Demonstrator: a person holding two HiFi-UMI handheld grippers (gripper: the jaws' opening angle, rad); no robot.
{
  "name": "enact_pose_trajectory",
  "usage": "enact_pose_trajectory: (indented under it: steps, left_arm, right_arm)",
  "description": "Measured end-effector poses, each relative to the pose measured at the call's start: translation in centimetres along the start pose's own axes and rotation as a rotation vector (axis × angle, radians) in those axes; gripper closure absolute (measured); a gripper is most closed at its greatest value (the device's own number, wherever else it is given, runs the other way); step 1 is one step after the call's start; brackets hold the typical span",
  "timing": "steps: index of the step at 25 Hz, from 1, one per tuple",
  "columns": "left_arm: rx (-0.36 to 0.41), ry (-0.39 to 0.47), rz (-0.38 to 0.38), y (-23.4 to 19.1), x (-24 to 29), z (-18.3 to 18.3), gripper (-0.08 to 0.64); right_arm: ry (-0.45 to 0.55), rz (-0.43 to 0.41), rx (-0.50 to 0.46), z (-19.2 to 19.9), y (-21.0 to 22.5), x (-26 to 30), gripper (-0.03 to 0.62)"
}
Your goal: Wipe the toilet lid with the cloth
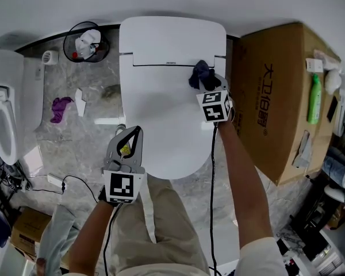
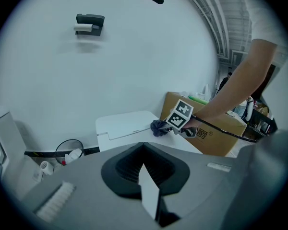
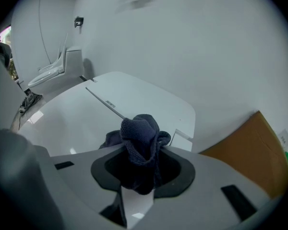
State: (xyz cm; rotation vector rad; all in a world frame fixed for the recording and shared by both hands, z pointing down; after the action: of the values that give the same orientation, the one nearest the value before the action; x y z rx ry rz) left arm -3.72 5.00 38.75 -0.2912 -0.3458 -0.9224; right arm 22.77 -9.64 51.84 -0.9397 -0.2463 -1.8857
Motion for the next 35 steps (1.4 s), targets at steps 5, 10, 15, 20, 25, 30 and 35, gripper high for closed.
enact_pose_trajectory:
  steps: [5, 10, 15, 20, 25, 30, 35]
  left_arm:
    - [0.005, 0.0, -0.004, 0.4, -0.1, -0.1, 0.56]
    - [0.006, 0.002, -0.011, 0.7, -0.1, -0.2, 0.56]
    - [0.005, -0.001, -0.02, 1.1, -0.3, -0.2, 0.56]
    - [0.008, 0.0, -0.024, 1.3, -0.7, -0.3, 0.56]
    - [0.0, -0.001, -0.047, 0.6, -1.2, 0.1, 0.56]
    - [-0.021, -0.001, -0.081, 0.2, -2.9, -0.7, 0.56]
    - [-0.039, 0.01, -0.094, -0.8, -4.5, -1.0, 0.56]
  right_arm:
    - [-0.012, 0.018, -0.003, 0.7, 1.2, -0.4, 0.476]
    - [-0.03, 0.036, -0.008, 1.6, 2.7, -0.8, 0.476]
    - [-0.047, 0.052, -0.006, 2.3, 4.0, -1.1, 0.476]
    - [-0.05, 0.07, -0.004, 2.8, 4.9, -1.4, 0.476]
    - [-0.056, 0.088, -0.012, 3.5, 5.6, -1.5, 0.476]
    - [-0.083, 0.13, 0.022, 4.9, 7.4, -2.2, 0.476]
    - [-0.114, 0.204, 0.004, 6.1, 8.7, -4.8, 0.48]
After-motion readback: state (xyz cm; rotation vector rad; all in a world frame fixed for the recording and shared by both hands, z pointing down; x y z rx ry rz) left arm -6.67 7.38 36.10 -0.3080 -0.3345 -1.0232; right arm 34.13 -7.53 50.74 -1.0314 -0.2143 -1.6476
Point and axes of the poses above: the fingertips, and each gripper's own axes: x forward along the fingers, y to its right, z out of its underside, the point moved 7 cm from there along -x, backward along the fingers, and after that the axes turned 12 degrees about y, right-handed, at the moved point
